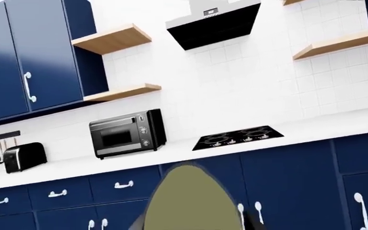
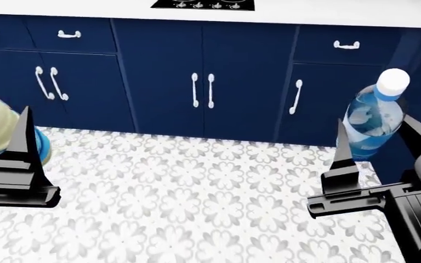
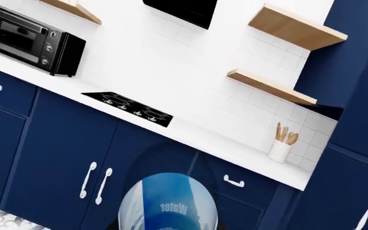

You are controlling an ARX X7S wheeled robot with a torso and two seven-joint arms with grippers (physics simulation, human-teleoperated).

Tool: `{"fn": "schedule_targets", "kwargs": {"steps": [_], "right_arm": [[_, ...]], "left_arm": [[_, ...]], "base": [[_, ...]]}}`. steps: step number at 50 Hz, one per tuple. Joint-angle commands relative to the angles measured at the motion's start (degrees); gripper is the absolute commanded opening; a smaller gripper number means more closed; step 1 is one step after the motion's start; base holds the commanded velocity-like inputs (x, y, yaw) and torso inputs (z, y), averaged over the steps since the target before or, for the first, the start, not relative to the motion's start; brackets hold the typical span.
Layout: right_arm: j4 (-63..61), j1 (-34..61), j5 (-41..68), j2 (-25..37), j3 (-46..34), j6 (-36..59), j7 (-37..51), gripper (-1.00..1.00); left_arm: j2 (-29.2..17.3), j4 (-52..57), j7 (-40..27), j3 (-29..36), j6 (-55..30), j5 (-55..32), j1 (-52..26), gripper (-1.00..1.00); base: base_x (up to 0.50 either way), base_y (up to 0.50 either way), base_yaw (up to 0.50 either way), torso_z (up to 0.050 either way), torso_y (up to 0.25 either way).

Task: Move the drinks to the dining counter.

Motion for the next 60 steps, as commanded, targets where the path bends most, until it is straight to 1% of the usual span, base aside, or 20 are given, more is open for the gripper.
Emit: {"fn": "schedule_targets", "kwargs": {"steps": [1,12,43,60], "right_arm": [[0.0,1.0,-1.4,1.1,-1.3,-0.3,0.2,-1.00],[0.0,1.4,-1.2,0.8,-2.1,0.2,0.2,-1.00],[0.0,0.5,-0.8,-0.4,-0.8,1.6,0.2,-1.00],[0.1,1.7,-1.1,-0.1,-3.2,1.0,0.1,-1.00]], "left_arm": [[0.0,-0.1,-0.2,-0.3,0.2,0.1,-0.3,-1.00],[0.1,0.0,-0.1,-0.2,0.2,0.4,-0.2,-1.00],[0.3,0.0,-0.2,0.6,0.1,0.8,-0.3,-1.00],[0.1,0.0,-0.5,0.6,0.1,0.4,-0.4,-1.00]], "base": [[-0.33,-0.04,0.47,0.000,0.000],[-0.32,-0.05,0.47,0.001,0.000],[-0.29,-0.08,0.47,0.000,0.000],[-0.26,-0.12,0.48,0.001,0.000]]}}
